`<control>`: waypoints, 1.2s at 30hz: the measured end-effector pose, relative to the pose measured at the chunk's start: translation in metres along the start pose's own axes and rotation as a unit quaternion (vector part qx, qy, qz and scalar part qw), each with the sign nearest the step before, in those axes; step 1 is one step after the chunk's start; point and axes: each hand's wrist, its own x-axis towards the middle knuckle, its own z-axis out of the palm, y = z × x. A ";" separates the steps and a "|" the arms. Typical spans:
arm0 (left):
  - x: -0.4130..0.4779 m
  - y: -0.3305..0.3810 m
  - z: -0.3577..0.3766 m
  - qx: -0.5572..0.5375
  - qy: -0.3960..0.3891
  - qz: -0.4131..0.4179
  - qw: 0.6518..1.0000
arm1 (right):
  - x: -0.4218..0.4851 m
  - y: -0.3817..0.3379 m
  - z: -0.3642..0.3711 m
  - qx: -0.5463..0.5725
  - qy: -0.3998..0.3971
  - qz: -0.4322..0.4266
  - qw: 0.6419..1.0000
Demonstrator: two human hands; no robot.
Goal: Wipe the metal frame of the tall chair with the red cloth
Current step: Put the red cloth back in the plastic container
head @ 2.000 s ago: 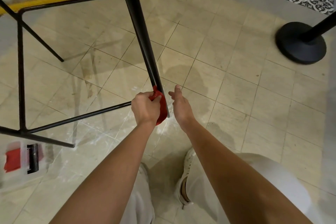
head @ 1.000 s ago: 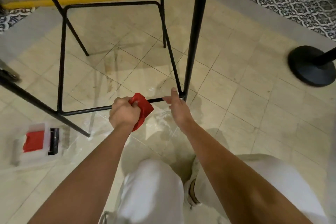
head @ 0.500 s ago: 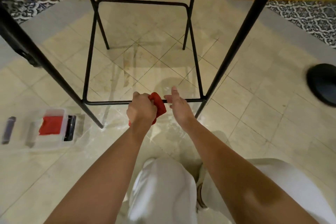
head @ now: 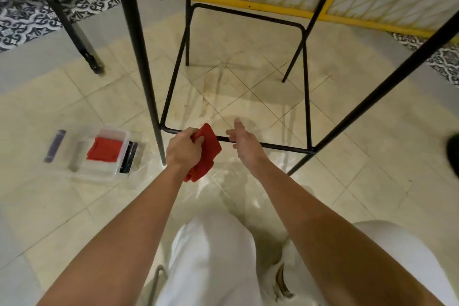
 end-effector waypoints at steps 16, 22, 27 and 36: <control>-0.007 -0.101 -0.107 -0.325 -0.148 -0.035 0.934 | -0.003 -0.053 0.139 -0.106 -0.161 -0.079 0.978; -0.007 -0.138 -0.131 -0.415 -0.115 -0.073 0.900 | -0.002 -0.069 0.173 -0.084 -0.187 -0.071 0.976; -0.001 -0.158 -0.150 -0.454 -0.117 -0.100 0.877 | 0.007 -0.082 0.200 -0.106 -0.166 -0.124 0.973; 0.021 -0.179 -0.165 -0.406 -0.097 -0.091 0.904 | 0.039 -0.091 0.240 -0.083 -0.204 -0.176 0.960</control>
